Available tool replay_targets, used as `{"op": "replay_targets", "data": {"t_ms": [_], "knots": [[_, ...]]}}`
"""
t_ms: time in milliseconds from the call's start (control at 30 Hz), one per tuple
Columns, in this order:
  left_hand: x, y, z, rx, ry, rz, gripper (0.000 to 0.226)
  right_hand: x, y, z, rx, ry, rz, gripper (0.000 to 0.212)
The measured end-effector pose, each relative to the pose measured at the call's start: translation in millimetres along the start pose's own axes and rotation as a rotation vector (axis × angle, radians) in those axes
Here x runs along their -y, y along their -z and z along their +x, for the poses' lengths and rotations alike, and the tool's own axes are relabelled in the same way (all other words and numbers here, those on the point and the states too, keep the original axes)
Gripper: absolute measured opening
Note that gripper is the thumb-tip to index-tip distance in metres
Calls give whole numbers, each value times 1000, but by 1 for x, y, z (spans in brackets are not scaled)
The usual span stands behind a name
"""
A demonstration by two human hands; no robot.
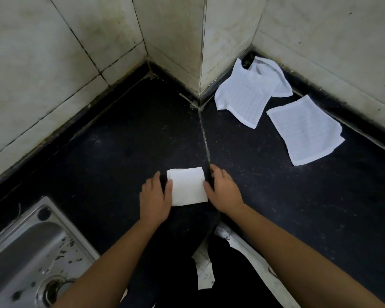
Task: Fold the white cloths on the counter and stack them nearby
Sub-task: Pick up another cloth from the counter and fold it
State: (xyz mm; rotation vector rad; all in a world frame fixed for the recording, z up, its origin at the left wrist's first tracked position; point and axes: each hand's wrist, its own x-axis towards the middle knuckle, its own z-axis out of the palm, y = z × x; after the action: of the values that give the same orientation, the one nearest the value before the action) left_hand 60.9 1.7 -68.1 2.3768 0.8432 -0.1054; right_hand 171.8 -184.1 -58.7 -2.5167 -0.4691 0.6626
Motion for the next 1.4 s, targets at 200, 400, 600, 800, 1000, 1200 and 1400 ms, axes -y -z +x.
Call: {"op": "replay_targets", "data": {"t_ms": [200, 400, 600, 800, 1000, 1200, 1400], "knots": [[-3, 14, 6, 102, 633, -761, 41, 27, -4, 22, 148, -516, 527, 59], [7, 33, 2, 171, 727, -827, 44, 48, 13, 17, 324, -482, 889, 34], [1, 51, -9, 275, 743, -1127, 59, 81, 54, -6, 533, -280, 1006, 45], [-31, 58, -6, 665, 641, -1425, 72, 63, 81, -51, 463, -283, 1150, 38], [-86, 26, -27, 848, 432, -1091, 50, 1, 80, -124, 167, -458, 1199, 36], [-157, 13, -79, 1035, 173, -812, 32, -53, 96, -208, -22, -482, 1397, 42], [-241, 2, -162, 1153, -23, -666, 34, -116, 130, -308, -167, -390, 1531, 53]]}}
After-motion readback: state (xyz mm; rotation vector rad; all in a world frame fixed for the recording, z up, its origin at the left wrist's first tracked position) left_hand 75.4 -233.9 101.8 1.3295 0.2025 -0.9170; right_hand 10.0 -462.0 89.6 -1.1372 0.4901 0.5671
